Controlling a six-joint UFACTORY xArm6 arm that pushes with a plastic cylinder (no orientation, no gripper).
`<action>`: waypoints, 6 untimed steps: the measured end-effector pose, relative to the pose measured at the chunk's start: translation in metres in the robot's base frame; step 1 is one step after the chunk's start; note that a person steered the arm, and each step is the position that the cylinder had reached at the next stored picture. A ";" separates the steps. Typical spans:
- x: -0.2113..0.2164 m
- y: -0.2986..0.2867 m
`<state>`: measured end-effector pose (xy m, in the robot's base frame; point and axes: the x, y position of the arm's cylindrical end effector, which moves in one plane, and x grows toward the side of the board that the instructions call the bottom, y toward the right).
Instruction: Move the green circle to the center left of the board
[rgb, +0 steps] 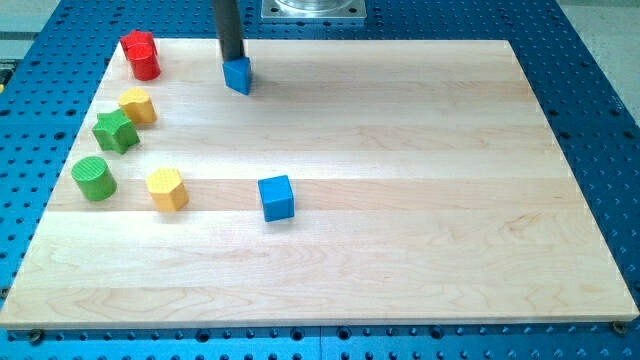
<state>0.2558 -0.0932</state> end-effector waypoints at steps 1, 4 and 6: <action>-0.008 0.064; 0.115 -0.076; 0.130 -0.100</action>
